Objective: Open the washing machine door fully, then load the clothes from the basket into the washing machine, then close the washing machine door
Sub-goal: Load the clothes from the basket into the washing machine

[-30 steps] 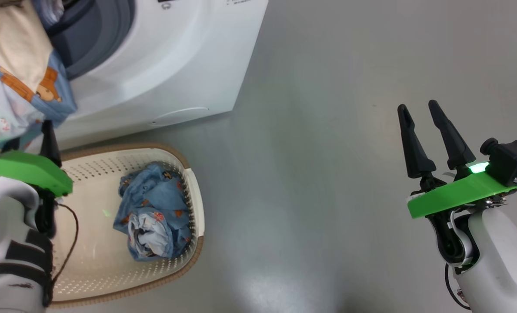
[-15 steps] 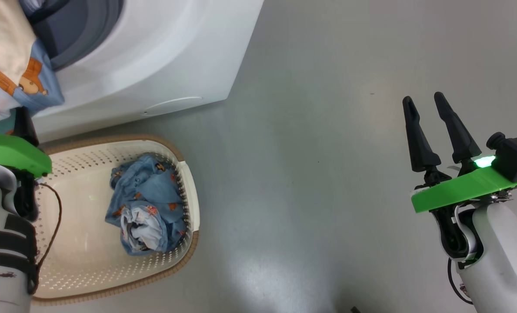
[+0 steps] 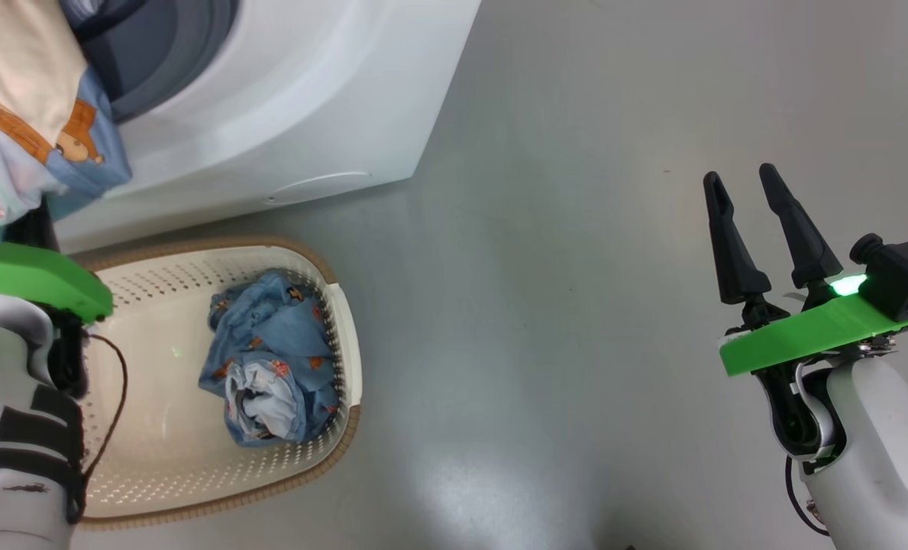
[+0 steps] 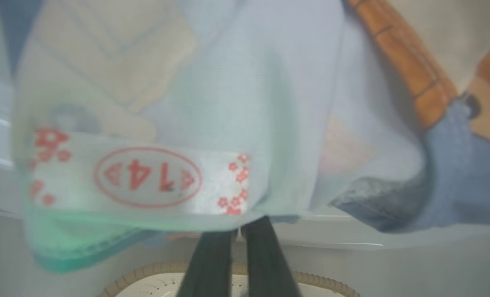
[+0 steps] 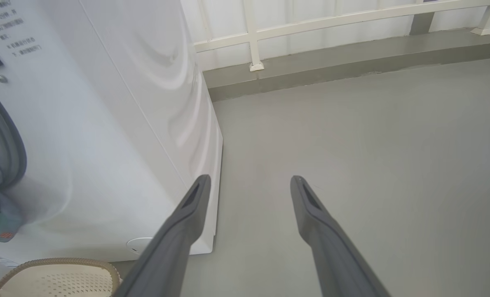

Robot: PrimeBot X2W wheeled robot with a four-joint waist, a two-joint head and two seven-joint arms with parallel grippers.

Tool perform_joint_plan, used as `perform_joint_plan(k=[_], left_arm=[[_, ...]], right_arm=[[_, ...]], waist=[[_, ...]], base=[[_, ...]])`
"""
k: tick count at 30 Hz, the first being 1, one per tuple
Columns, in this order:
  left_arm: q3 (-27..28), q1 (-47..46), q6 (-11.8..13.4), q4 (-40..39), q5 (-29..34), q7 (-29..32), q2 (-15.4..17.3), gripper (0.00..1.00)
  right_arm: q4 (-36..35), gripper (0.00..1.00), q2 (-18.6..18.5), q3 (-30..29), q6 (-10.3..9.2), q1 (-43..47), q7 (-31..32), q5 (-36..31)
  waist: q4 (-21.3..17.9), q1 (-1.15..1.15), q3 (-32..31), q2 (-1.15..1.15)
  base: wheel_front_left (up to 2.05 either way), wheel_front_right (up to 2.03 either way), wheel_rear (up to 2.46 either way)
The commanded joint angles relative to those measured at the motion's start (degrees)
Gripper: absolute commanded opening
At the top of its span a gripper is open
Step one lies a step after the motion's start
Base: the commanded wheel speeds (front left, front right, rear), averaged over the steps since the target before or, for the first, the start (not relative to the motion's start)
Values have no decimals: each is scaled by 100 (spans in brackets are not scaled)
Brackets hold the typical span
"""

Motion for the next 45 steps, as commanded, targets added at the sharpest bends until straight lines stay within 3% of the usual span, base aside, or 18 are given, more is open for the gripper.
perform_joint_plan(k=[1,9,28,31,45], left_arm=[[34,27,-53,-11,18,-76,215,0],[-51,199,-109,-159,-1,-76,197,0],[-165,964,-130,-1933,33,-76,164,0],[-265,784,-130,-2017,30,-76,189,0],[-664,-1431,-42,-938,177,283,471,0]], right_arm=[[-84,100,-83,113,42,7,-46,-34],[-35,100,-72,140,42,28,-46,-22],[68,100,-65,263,42,161,-46,64],[48,100,-81,285,42,165,-46,73],[-148,100,-91,176,42,43,-46,33]], waist=[[17,0,-40,0],[68,0,-214,0],[255,0,-674,0],[254,0,-632,0],[-192,0,289,0]], base=[[0,0,0],[0,0,0],[0,0,0],[0,0,0],[0,0,0]])
